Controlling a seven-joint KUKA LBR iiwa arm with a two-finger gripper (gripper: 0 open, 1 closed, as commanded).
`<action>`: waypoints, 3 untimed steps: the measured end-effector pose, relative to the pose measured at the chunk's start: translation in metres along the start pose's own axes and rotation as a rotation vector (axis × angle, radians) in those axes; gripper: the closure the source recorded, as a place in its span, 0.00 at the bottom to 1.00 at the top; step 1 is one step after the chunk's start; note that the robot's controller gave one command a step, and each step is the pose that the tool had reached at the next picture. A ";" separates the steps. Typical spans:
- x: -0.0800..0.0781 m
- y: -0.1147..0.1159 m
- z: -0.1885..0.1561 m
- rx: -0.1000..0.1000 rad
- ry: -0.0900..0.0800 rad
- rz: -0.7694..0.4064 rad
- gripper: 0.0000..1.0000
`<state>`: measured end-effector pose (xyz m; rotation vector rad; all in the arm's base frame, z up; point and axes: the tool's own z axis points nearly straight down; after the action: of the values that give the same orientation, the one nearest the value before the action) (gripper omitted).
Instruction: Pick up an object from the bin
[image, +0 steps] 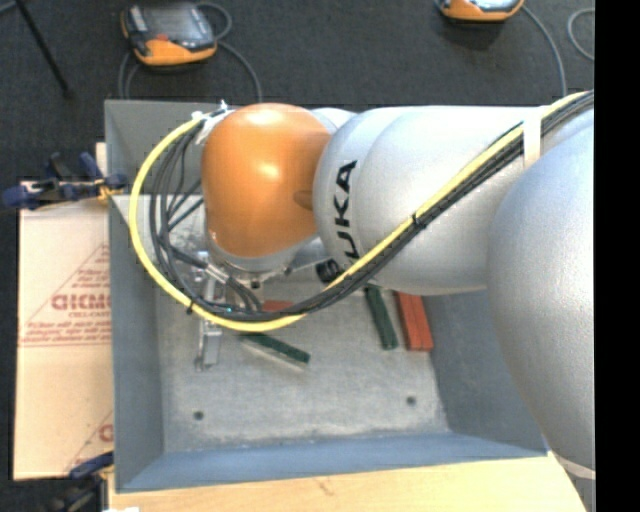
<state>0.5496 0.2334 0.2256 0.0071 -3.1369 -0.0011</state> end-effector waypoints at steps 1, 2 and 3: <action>-0.002 -0.001 -0.004 -0.002 -0.007 0.004 0.00; -0.029 -0.023 0.051 -0.004 -0.014 0.058 0.00; -0.030 -0.039 0.073 -0.004 -0.011 0.088 0.00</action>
Offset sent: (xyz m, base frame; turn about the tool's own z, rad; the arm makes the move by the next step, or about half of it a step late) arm 0.0395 -0.0355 -0.0835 0.0855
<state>0.5796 0.1946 0.1524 -0.1313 -3.1454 -0.0077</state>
